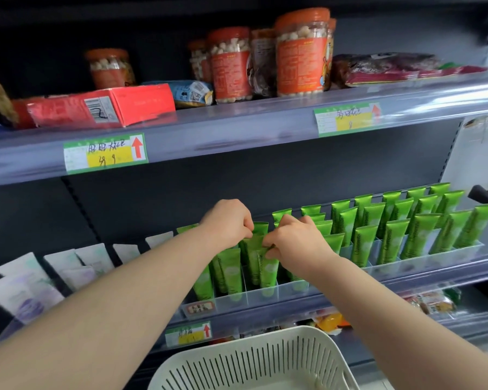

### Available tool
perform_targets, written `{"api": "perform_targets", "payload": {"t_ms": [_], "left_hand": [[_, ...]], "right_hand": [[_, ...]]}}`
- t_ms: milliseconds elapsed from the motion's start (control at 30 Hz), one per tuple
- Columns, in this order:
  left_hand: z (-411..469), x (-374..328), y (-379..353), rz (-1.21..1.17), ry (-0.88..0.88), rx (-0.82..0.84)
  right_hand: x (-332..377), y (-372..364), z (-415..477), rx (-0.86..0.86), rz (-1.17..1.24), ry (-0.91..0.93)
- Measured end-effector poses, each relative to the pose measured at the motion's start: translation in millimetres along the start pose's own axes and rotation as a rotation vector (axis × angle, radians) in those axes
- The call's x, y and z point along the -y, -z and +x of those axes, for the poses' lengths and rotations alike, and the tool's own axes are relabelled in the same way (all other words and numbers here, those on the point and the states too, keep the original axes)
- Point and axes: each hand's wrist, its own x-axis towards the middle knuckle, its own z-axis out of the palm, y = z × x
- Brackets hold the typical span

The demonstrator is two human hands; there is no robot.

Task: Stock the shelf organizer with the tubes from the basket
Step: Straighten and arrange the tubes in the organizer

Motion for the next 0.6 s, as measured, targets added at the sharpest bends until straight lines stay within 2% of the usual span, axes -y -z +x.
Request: {"api": "perform_targets", "payload": {"t_ms": [200, 433, 600], "left_hand": [[3, -4, -8, 0.046, 0.023, 0.035], [7, -16, -13, 0.102, 0.040, -0.005], [10, -24, -11, 0.100, 0.023, 0.021]], "right_hand": [[-4, -2, -1, 0.013, 0.035, 0.000], [-16, 6, -7, -0.118, 0.090, -0.055], [-26, 8, -9, -0.140, 0.099, -0.106]]}}
